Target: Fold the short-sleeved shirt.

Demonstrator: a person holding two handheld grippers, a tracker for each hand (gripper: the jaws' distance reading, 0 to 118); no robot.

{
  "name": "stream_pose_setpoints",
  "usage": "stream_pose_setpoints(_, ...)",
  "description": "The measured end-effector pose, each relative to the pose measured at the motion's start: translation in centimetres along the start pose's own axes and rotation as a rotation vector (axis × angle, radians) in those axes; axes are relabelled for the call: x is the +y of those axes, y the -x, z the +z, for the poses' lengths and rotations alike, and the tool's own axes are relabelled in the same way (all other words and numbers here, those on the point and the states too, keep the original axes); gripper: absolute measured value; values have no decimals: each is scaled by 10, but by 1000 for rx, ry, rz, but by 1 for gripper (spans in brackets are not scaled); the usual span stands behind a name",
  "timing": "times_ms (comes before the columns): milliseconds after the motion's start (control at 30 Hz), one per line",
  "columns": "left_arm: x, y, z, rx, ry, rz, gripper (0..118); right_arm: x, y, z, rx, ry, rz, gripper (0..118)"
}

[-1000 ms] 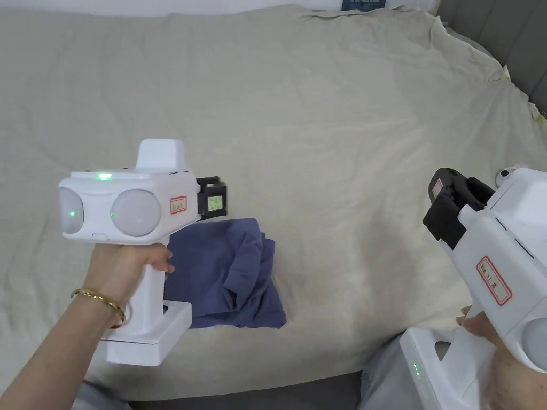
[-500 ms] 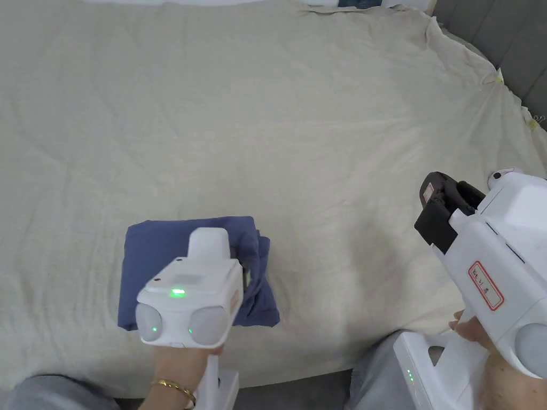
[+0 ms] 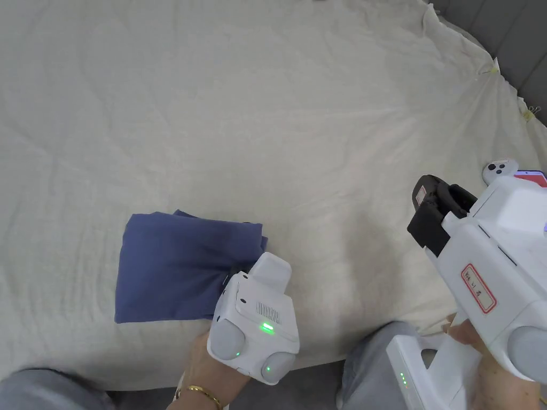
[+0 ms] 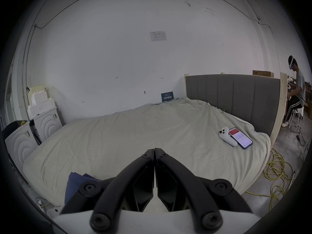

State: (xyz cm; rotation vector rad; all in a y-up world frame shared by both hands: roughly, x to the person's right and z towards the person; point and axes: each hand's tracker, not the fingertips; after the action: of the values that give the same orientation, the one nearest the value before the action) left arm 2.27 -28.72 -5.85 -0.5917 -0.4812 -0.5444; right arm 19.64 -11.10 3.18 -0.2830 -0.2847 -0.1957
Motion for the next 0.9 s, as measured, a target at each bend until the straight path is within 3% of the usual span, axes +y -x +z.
stream_pose_setpoints(33,7,6,3,-20,14,25,0,1,1,0,5,-1,2,0)
stream_pose_setpoints(133,27,39,18,-148,25,283,0,4,4,-2,22,-7,12,0)
stream_pose_setpoints(200,38,68,35,-213,-32,448,0,6,9,-3,33,-13,15,0)
stream_pose_setpoints(300,48,112,61,-234,-120,588,0,7,19,-5,56,-20,11,0)
stream_pose_setpoints(600,15,211,110,81,-221,666,0,-9,87,-32,201,-15,0,0)
stream_pose_setpoints(900,-28,239,113,141,-144,740,0,-69,180,-80,338,81,33,0)
